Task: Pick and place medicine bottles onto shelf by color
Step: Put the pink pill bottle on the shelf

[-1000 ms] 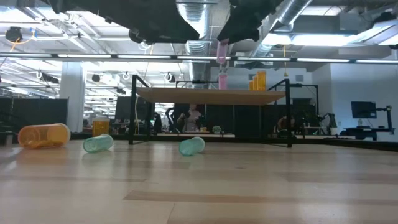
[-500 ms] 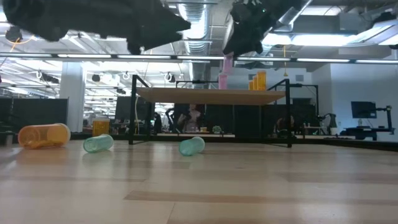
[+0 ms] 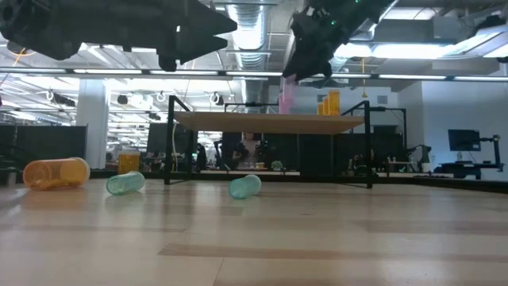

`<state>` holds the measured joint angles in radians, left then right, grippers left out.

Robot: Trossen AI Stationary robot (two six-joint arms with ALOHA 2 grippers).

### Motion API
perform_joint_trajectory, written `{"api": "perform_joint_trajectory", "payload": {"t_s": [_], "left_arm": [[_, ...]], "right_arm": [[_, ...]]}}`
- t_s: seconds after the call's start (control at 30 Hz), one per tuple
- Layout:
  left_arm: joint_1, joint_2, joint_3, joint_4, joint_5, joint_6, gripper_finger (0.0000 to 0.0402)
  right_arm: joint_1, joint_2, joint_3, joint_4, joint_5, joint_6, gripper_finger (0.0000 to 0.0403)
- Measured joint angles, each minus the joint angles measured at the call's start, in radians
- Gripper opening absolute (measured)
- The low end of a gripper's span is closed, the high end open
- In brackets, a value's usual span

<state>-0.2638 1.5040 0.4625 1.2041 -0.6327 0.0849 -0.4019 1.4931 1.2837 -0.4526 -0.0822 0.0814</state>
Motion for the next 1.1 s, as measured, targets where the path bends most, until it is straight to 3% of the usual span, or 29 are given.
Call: {"api": "perform_joint_trajectory", "payload": {"t_s": [0.5,1.1], "left_arm": [[0.0,0.0,0.0,-0.001,-0.002,-0.004,0.0245],[0.0,0.0,0.0,-0.001,-0.007,-0.011,0.0245]], "right_arm": [[-0.024,0.001,0.0,0.019,0.004,-0.005,0.0137],[-0.003,0.001,0.0,0.0,0.082,0.045,0.0137]]}}
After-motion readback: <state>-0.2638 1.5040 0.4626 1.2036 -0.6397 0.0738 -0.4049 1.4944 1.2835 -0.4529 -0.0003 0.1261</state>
